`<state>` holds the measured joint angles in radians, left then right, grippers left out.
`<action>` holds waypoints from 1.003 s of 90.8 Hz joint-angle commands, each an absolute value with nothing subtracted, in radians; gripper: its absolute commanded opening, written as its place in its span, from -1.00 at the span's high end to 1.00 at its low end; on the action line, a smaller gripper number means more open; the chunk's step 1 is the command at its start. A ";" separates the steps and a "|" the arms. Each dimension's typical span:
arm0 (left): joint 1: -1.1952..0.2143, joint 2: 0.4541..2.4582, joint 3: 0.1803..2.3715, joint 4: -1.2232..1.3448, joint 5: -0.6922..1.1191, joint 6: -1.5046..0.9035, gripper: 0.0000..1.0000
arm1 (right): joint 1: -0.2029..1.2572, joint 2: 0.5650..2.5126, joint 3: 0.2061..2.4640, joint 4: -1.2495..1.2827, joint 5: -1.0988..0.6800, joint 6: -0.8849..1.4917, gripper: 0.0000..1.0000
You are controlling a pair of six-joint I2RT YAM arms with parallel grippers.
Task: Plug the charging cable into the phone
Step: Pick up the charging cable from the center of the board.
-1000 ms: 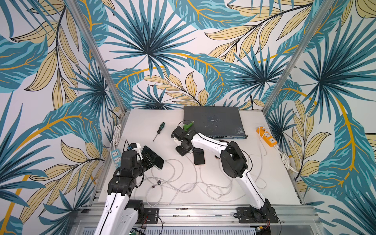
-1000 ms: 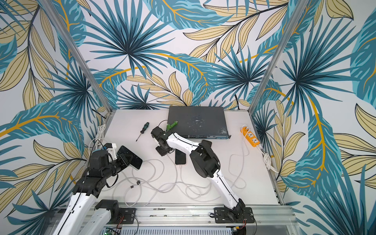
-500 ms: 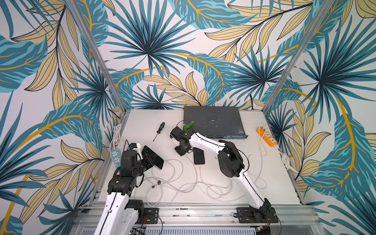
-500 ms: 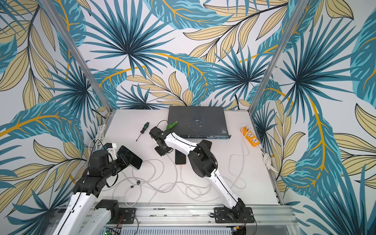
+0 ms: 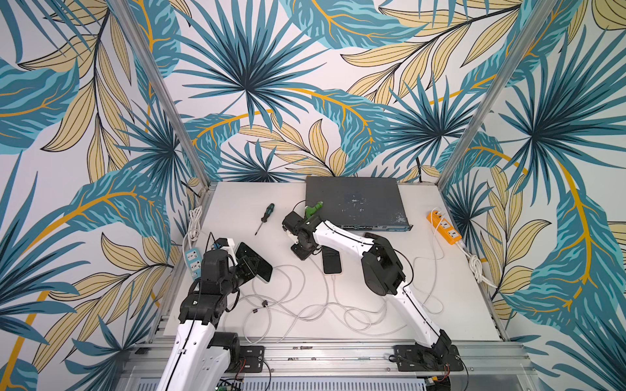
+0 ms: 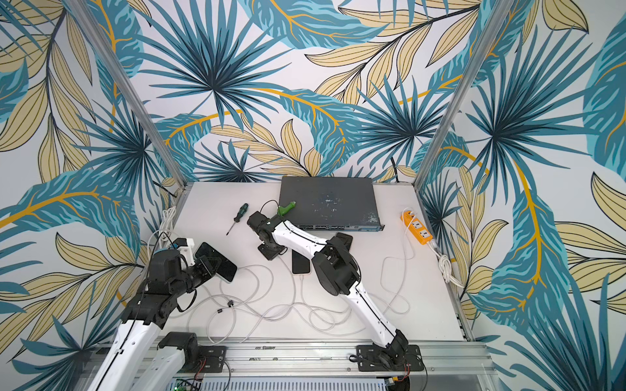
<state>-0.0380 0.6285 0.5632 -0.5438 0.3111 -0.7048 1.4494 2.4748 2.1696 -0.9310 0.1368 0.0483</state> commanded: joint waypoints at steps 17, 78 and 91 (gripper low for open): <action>-0.030 0.621 0.565 -0.506 0.314 -0.690 1.00 | 1.443 2.461 2.145 -0.945 0.078 0.067 1.00; -0.026 0.628 0.587 -0.480 0.357 -0.691 1.00 | 1.254 2.076 1.577 -0.326 -0.512 0.258 1.00; -0.026 0.644 0.627 -0.408 0.447 -0.703 1.00 | 1.249 1.957 1.465 -0.211 -0.640 0.252 1.00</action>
<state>-0.0334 0.6395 0.5652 -0.5278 0.3584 -0.7036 1.2472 2.0567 1.5261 -0.3607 -0.4797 0.2382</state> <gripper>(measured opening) 0.131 0.097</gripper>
